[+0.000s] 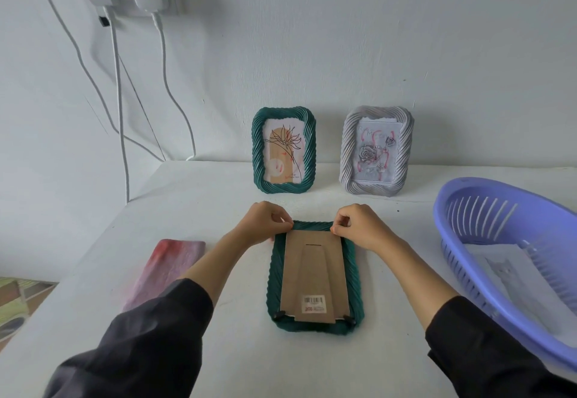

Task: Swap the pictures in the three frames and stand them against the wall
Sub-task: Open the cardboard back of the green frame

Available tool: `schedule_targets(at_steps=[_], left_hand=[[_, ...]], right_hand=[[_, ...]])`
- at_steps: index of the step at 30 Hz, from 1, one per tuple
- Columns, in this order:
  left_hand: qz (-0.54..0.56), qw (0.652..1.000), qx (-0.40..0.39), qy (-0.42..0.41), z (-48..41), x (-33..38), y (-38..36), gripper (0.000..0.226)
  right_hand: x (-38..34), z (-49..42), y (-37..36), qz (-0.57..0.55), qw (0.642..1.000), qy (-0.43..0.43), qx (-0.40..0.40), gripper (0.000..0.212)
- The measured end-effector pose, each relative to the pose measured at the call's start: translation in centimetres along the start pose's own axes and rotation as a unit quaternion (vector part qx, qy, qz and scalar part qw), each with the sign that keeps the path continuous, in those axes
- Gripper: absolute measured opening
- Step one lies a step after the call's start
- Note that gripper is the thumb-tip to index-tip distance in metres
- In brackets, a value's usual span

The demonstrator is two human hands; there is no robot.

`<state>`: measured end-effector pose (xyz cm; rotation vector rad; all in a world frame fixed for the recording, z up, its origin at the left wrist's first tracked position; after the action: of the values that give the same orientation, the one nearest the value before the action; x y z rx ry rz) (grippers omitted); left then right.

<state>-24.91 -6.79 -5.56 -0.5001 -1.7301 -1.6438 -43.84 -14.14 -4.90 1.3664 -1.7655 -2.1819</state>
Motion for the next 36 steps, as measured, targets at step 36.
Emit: schedule_targets(at_steps=[36], left_hand=[[0.018, 0.999, -0.003, -0.033, 10.2, -1.0, -1.6, 0.012]], right_hand=[[-0.8, 12.3, -3.7, -0.126, 0.988, -0.031, 0.078, 0.014]])
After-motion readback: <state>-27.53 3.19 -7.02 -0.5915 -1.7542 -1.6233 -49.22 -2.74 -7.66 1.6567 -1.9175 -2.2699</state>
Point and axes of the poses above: each hand's wrist, its own z-axis away from the middle knuckle, its own y-axis out of the back of the hand, x = y × z, the point moved 4 cm from there along -z, towards the middle knuckle, and after that the axes turned 1 degree about z, right-handed, at the moved point
